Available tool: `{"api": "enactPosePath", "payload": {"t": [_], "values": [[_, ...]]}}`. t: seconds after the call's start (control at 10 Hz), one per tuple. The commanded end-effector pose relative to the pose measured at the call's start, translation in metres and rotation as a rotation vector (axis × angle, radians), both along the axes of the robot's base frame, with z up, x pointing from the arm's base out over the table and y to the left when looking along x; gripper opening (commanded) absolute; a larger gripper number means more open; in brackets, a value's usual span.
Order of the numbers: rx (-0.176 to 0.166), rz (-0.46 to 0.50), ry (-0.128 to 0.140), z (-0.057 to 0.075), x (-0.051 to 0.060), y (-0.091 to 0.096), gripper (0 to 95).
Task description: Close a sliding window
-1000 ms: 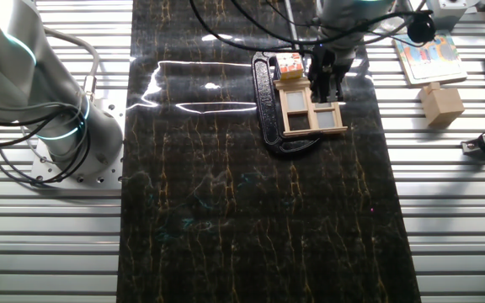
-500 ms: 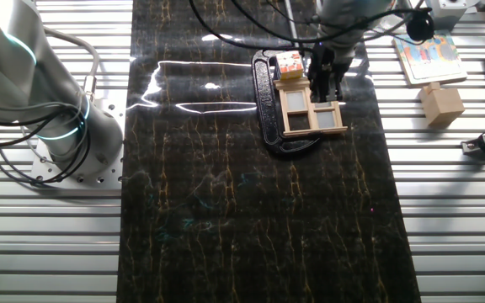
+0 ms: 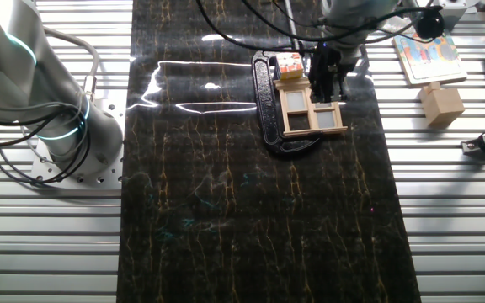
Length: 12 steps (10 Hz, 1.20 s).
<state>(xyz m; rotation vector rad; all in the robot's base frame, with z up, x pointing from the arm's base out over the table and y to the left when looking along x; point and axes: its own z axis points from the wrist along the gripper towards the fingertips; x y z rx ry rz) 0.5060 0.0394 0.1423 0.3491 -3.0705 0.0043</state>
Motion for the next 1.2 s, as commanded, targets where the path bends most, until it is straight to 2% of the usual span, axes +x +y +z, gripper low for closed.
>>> {"api": "enactPosePath", "payload": {"t": [0.1,0.8,1.0,1.2], "values": [[0.008,0.019,0.001,0.0,0.0,0.0,0.0],[0.012,-0.004,0.0,0.0,0.0,0.0,0.0],[0.009,-0.022,0.0,-0.002,0.001,0.006,0.0],[0.006,-0.039,-0.001,-0.007,-0.002,0.018,0.0]]}}
